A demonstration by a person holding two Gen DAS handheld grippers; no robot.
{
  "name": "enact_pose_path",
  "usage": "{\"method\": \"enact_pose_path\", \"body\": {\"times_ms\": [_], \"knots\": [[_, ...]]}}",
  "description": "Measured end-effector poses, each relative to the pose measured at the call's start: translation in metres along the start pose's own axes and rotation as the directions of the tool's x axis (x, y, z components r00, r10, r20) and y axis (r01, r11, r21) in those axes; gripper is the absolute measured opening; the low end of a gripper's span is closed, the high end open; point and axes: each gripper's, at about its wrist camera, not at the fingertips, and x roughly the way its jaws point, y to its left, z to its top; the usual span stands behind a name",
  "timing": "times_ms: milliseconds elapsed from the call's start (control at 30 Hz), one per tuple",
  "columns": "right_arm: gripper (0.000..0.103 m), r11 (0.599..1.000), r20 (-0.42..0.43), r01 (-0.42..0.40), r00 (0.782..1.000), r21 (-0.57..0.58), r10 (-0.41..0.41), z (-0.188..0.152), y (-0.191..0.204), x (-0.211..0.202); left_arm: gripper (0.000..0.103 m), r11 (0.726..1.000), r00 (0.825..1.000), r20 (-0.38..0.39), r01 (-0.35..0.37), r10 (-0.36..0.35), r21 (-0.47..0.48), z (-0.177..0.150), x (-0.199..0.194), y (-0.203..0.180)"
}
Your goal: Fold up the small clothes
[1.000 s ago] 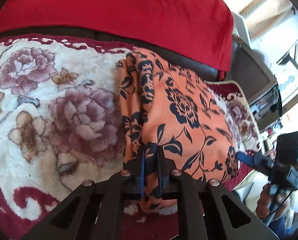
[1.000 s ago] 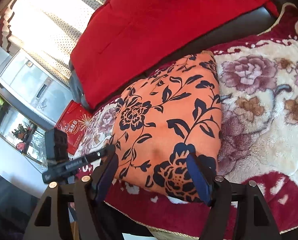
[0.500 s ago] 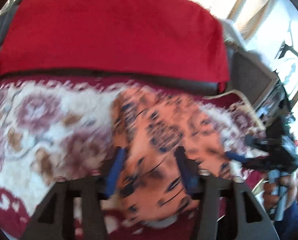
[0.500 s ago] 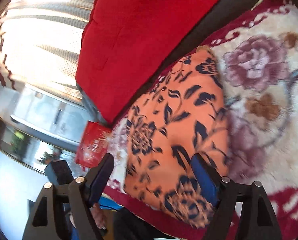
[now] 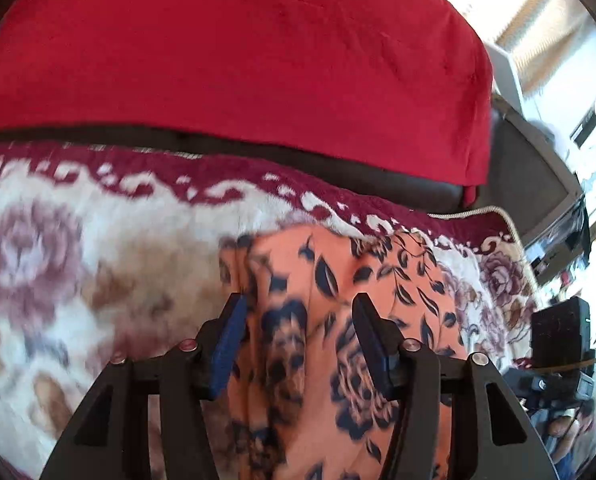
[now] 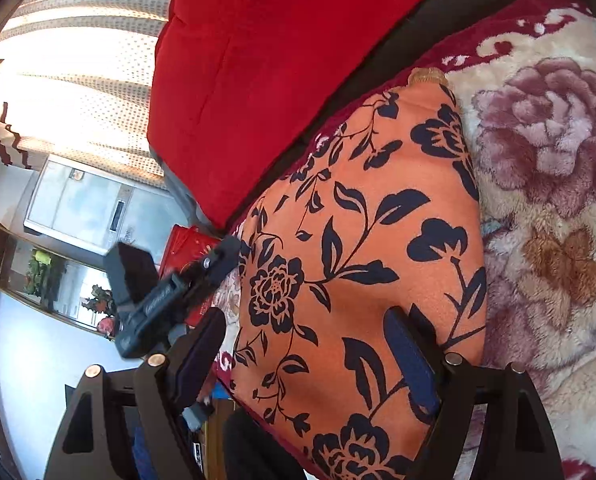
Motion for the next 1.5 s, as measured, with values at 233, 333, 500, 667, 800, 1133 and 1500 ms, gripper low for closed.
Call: {"method": "enact_pose_path", "body": {"times_ms": [233,333,500,667,800,1133,1500], "knots": [[0.086,0.999,-0.004,-0.034,0.999,0.005,0.034,0.010,0.002,-0.007,0.058,0.996,0.997,-0.074,-0.045,0.039,-0.080,0.007,0.041,0.040],[0.088,0.999,0.000,-0.042,0.999,0.015,0.042,0.035,-0.001,0.000,0.058,0.995,0.997,-0.071,-0.030,0.023,-0.097,0.005,0.039,0.041],[0.087,0.971,0.034,-0.100,0.995,0.216,0.095,0.085,-0.052,0.027,0.063,0.994,0.997,-0.075,-0.027,0.019,-0.106,0.007,0.041,0.045],[0.087,0.982,0.048,-0.079,0.996,0.172,0.072,0.072,-0.039,0.014,0.062,1.000,1.000,-0.003,-0.023,0.023,-0.021,-0.003,-0.007,0.025],[0.087,0.985,0.049,-0.119,0.992,0.122,0.114,0.038,-0.019,-0.010,0.061,0.999,0.999,-0.024,-0.033,0.034,0.040,-0.030,-0.020,0.017],[0.090,0.976,0.065,-0.150,0.988,0.155,0.142,-0.058,-0.019,-0.050,0.062,0.999,0.999,-0.009,-0.047,0.047,-0.020,-0.050,-0.035,0.022],[0.090,0.965,0.091,-0.145,0.988,0.218,0.128,-0.079,-0.041,-0.036,0.062,0.995,0.995,-0.009,-0.100,0.100,-0.013,-0.111,-0.073,-0.003]]}}
